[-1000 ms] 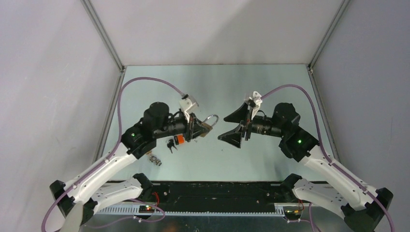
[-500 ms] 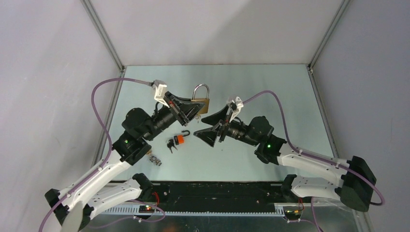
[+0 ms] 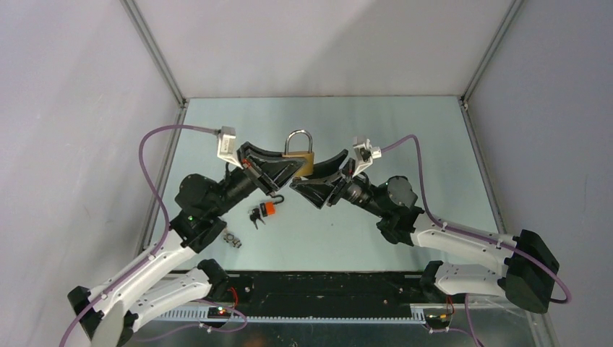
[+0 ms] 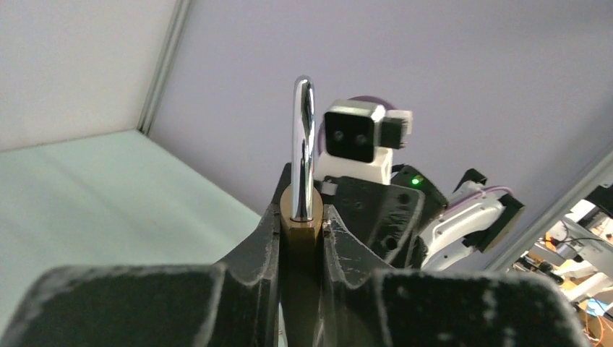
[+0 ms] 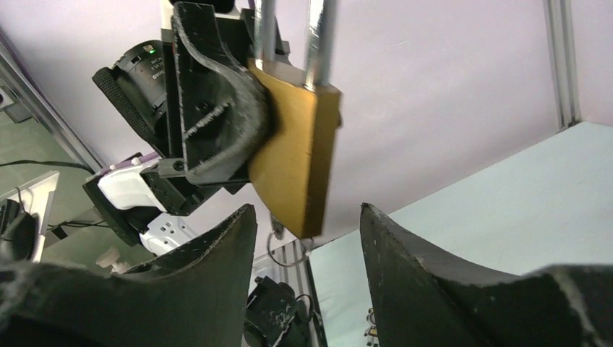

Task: Lock with the key
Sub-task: Lock the lock.

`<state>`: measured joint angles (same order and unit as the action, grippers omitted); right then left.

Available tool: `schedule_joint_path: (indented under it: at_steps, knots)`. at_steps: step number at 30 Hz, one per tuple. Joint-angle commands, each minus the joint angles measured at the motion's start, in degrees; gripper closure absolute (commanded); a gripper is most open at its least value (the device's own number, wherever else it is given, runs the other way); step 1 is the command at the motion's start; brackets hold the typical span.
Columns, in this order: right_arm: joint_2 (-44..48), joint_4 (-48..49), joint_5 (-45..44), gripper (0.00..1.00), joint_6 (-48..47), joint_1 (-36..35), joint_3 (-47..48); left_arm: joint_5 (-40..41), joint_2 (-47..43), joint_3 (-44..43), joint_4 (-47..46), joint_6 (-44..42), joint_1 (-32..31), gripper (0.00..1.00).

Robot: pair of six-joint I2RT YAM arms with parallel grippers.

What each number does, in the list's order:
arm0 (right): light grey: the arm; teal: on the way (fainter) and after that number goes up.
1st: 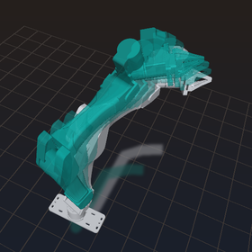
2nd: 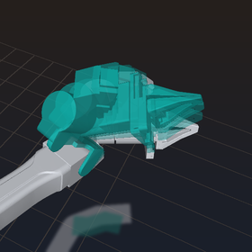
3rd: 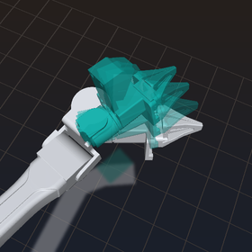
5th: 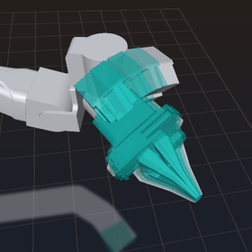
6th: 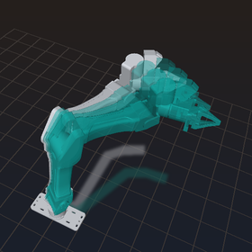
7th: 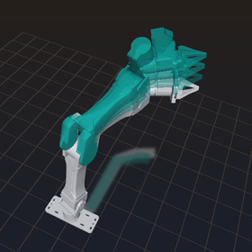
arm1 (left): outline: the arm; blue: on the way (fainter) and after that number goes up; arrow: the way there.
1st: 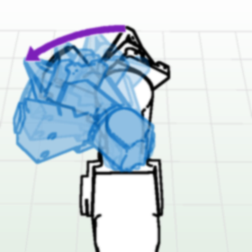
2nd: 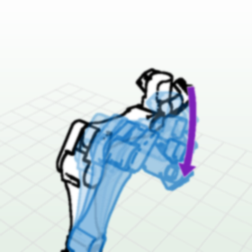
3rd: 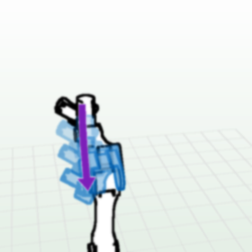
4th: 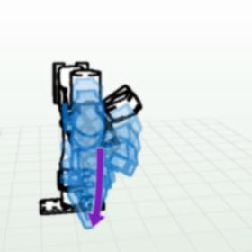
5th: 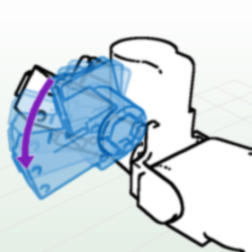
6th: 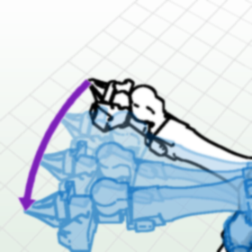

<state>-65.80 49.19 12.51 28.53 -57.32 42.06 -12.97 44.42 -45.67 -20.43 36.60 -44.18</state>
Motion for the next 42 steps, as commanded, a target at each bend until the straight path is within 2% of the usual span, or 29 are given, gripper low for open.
schedule_joint_path:
  at_steps: [1,6,9,10,13,16,18,20,21,22,23,24,31,42]
  knots:
    - [1.1,4.1,0.4,0.46,1.2,-0.4,0.5,-2.9,-2.5,-0.5,-13.6,1.4,0.1,1.00]
    - [0.9,4.0,0.8,0.67,1.5,-0.4,0.5,-4.0,-2.4,0.1,-16.2,2.0,0.1,1.00]
    - [0.8,4.3,1.1,0.71,1.7,-0.4,0.4,-4.5,-2.4,0.6,-17.3,2.5,0.1,1.00]
    - [0.9,4.5,1.4,0.71,1.6,-0.4,0.5,-4.8,-2.4,0.9,-17.7,2.7,0.2,1.00]
    - [1.0,5.2,2.5,0.58,1.2,-0.4,0.5,-5.1,-2.5,1.4,-18.5,3.0,0.1,1.00]
    - [1.0,6.2,3.1,0.55,1.3,-0.3,0.5,-5.6,-2.6,1.8,-19.5,3.5,0.2,1.00]
    - [0.8,6.7,3.5,0.62,1.6,-0.1,0.5,-5.8,-2.7,2.1,-20.1,3.8,0.1,1.00]
    - [0.7,6.9,4.0,0.73,1.8,0.0,0.5,-5.9,-2.7,2.3,-20.5,3.8,0.1,1.00]
    - [0.7,6.8,4.2,0.84,1.7,0.0,0.5,-6.0,-2.7,2.4,-20.9,3.8,0.1,1.00]
    - [0.8,6.5,4.8,0.89,1.4,0.0,0.5,-6.0,-2.7,2.6,-21.0,3.8,0.1,1.00]
    - [0.9,5.8,5.3,0.98,1.3,0.1,0.5,-5.7,-2.8,2.7,-21.6,3.7,0.1,1.00]
    - [0.9,5.3,5.6,1.00,0.8,0.0,0.5,-5.5,-2.9,3.0,-21.8,3.6,0.1,1.00]
    - [1.7,-3.4,10.7,1.00,-1.4,1.2,-0.2,-3.8,-3.9,3.5,-24.9,1.8,0.1,1.00]
    - [2.2,-4.8,10.7,1.00,-3.8,1.0,-3.8,-2.1,-5.2,3.6,-25.7,-0.3,0.1,1.00]
